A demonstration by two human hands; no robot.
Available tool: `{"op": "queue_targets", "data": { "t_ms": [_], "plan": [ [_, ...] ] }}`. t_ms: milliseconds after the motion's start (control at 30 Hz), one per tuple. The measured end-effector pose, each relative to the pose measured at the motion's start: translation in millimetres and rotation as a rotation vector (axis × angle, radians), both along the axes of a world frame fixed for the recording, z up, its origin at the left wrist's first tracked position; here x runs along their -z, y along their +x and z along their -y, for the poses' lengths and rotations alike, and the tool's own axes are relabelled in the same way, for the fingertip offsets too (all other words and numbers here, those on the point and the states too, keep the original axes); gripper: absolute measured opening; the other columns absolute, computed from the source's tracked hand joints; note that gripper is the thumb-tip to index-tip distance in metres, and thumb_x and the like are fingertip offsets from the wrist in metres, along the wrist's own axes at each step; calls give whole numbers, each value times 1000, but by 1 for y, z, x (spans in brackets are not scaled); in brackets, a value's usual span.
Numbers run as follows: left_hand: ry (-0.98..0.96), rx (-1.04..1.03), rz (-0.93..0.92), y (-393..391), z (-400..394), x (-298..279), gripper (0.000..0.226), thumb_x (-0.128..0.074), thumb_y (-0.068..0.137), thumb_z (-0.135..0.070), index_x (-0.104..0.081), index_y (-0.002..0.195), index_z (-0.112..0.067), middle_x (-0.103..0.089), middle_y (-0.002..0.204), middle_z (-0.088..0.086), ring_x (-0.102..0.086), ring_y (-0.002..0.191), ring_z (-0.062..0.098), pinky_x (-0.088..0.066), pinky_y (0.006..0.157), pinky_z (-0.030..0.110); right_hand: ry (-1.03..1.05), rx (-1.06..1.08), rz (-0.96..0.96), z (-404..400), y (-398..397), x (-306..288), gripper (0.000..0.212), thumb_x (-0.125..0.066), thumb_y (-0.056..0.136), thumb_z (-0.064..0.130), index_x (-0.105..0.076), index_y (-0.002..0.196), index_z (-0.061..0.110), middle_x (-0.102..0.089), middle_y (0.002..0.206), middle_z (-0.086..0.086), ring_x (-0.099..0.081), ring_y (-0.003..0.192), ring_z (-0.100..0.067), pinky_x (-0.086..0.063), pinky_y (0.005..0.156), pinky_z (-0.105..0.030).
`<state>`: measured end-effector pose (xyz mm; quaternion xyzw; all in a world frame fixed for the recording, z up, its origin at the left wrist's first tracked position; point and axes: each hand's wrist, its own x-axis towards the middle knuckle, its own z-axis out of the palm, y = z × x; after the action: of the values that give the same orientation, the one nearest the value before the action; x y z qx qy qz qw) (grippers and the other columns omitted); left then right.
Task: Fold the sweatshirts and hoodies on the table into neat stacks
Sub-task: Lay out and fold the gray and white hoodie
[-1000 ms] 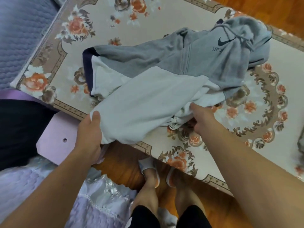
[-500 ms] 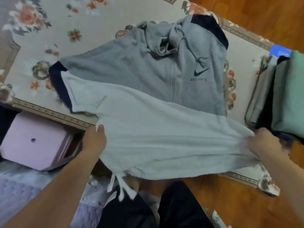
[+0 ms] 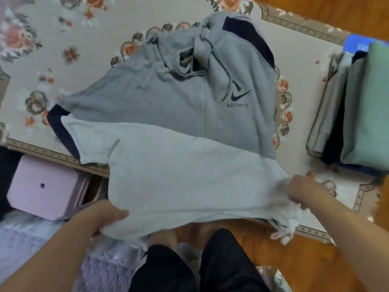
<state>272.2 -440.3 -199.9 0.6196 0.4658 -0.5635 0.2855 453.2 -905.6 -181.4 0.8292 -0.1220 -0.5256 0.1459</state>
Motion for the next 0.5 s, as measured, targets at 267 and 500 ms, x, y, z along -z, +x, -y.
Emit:
{"op": "queue_targets", "data": {
  "t_ms": [267,500],
  "plan": [
    [183,779,173,138,-22,-24,46,-49,101,-46,-60,130,-13,-62,134,10,-58,120,29,-45,103,36,518,-31,668,-99,169,-10,43,-52,97,27,-51,137,9,-49,137,-23,-52,122,-45,-46,100,-49],
    [315,598,1171,365,17,21,59,-60,97,-45,-48,143,-11,-55,139,19,-52,127,39,-44,102,48,723,12,841,-172,294,11,82,-58,96,45,-15,160,19,-30,160,-12,-28,145,-38,-26,117,-46]
  ]
}}
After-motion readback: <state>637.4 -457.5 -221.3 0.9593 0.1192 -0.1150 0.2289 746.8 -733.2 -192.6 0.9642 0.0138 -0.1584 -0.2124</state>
